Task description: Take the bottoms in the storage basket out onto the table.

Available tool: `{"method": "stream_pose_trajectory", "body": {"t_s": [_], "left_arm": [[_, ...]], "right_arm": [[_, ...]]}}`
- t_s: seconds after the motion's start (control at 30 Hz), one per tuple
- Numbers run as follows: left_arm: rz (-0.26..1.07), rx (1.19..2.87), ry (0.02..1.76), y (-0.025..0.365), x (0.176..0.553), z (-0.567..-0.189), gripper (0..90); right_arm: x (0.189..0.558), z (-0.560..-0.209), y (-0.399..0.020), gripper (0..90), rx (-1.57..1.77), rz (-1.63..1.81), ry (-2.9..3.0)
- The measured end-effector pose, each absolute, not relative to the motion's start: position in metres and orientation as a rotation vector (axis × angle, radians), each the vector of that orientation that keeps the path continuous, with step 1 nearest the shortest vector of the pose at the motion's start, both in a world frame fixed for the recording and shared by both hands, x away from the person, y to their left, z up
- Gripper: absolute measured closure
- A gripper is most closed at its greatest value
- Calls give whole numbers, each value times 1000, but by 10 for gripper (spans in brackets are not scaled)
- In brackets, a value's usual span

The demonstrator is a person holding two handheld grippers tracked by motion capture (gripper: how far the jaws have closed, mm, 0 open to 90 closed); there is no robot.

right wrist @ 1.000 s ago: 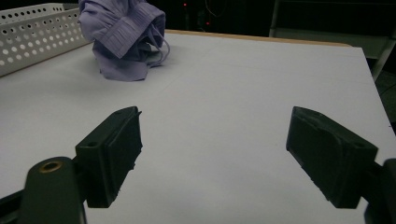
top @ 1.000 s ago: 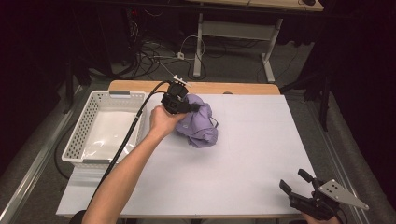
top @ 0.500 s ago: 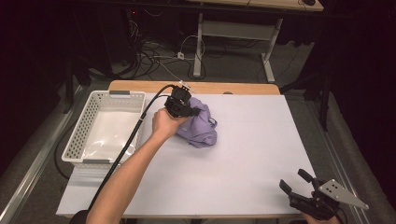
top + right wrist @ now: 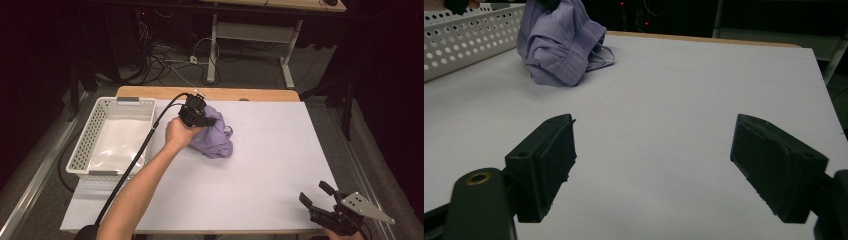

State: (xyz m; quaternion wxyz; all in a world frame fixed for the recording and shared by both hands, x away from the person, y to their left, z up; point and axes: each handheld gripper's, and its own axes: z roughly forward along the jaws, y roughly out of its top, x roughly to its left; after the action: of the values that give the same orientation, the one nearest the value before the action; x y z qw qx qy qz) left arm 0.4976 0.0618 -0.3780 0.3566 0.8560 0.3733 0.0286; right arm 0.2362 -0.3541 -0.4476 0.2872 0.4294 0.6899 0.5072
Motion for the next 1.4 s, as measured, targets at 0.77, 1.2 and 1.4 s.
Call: {"method": "stream_pose_trajectory", "body": {"t_s": [0.77, 1.2, 1.4], "left_arm": [[108, 2173, 983, 85, 484, -357, 495], [145, 2151, 964, 92, 475, -346, 445], [139, 2124, 970, 99, 472, -344, 445]], "right_arm": [[237, -448, -354, 191, 1147, 1352, 1850], [237, -448, -354, 192, 1146, 1351, 1849], [237, -448, -354, 192, 1148, 1353, 1847]]}}
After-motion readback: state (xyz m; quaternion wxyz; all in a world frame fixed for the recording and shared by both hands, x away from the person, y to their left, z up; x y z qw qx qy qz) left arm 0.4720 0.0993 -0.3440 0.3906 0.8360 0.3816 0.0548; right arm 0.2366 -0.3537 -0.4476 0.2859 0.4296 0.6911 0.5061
